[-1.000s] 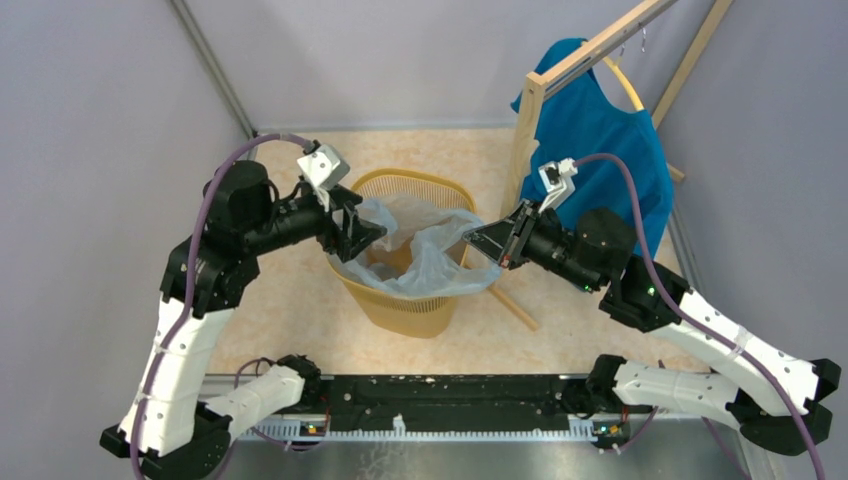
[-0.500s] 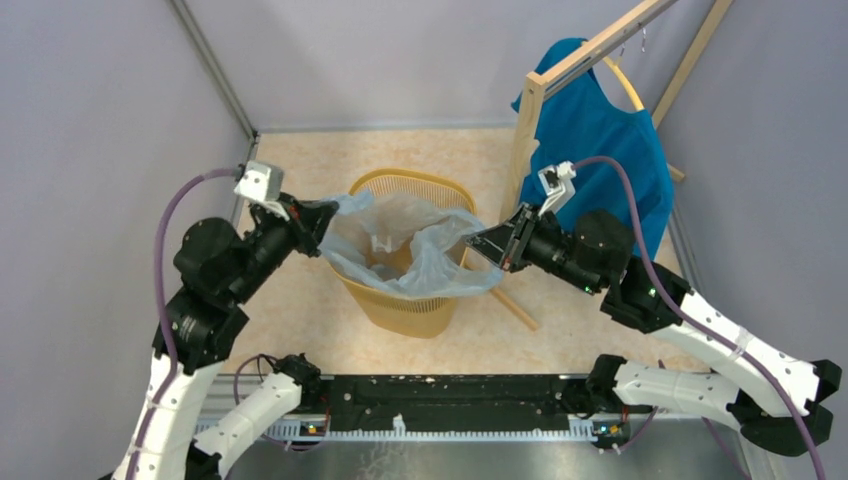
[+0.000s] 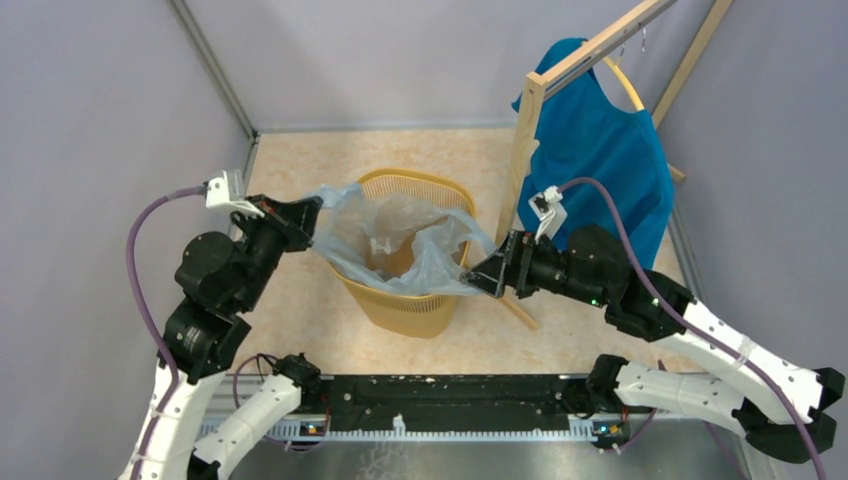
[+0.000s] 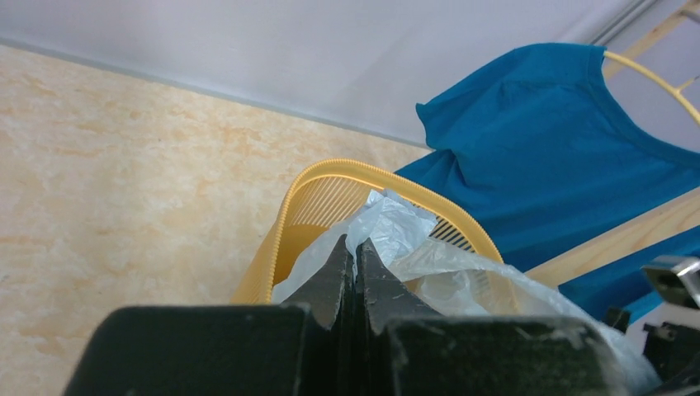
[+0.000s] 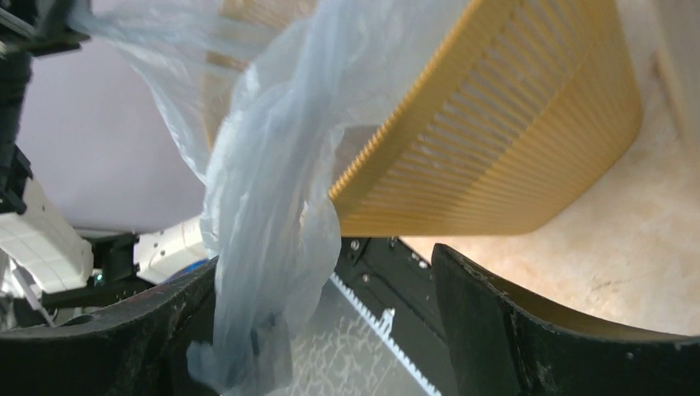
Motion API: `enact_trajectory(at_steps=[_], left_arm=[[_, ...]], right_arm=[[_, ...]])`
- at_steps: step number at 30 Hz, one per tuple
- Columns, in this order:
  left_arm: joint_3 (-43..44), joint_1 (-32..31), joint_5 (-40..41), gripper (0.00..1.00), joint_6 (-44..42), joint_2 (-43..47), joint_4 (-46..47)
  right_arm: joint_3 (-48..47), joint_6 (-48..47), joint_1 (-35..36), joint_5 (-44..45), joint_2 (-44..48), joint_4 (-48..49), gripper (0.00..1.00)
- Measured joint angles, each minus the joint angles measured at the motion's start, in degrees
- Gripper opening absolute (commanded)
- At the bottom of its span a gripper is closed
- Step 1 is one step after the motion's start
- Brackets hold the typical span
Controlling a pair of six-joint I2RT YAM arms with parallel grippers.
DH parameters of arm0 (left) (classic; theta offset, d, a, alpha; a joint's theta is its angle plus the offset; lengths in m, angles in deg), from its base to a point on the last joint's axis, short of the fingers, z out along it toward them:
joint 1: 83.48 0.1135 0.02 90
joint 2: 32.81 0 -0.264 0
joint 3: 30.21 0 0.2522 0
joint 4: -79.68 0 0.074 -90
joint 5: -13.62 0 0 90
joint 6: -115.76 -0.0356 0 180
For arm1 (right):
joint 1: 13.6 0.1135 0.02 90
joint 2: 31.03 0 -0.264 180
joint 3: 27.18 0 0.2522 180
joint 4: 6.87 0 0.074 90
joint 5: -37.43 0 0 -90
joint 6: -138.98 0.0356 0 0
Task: Put the trash bags into the trash bin
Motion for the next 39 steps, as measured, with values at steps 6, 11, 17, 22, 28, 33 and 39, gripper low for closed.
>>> enact_trajectory(at_steps=[6,11,17,22,28,33,39], left_arm=[[-0.72,0.00,1.92,0.00,2.32,1.11,0.70],[-1.36,0.00,5.46,0.00,3.85,1.75,-0.61],[-4.57,0.00,11.50,0.00,6.86,5.31,-5.57],[-7.21,0.00,15.41,0.00,9.51,11.04,-10.64],[-8.85,0.00,18.84,0.00,11.41,14.45,-14.38],[-14.03,0.00,20.61,0.00,11.52,14.62,-15.21],[-17.27,0.00,20.79,0.00,10.67,11.91,-13.05]], right_arm=[[4.70,2.05,0.00,-4.44,0.63,0.94,0.47],[4.83,2.49,0.00,-6.91,1.55,2.43,0.27],[7.69,1.64,0.00,-10.56,3.67,5.09,0.07],[10.84,1.55,0.00,-12.02,4.98,5.55,0.09],[11.39,1.03,0.00,-13.27,4.37,6.36,0.11],[11.39,0.00,0.00,-11.19,4.20,4.63,0.09],[12.83,-1.92,0.02,-0.68,6.25,1.25,0.10]])
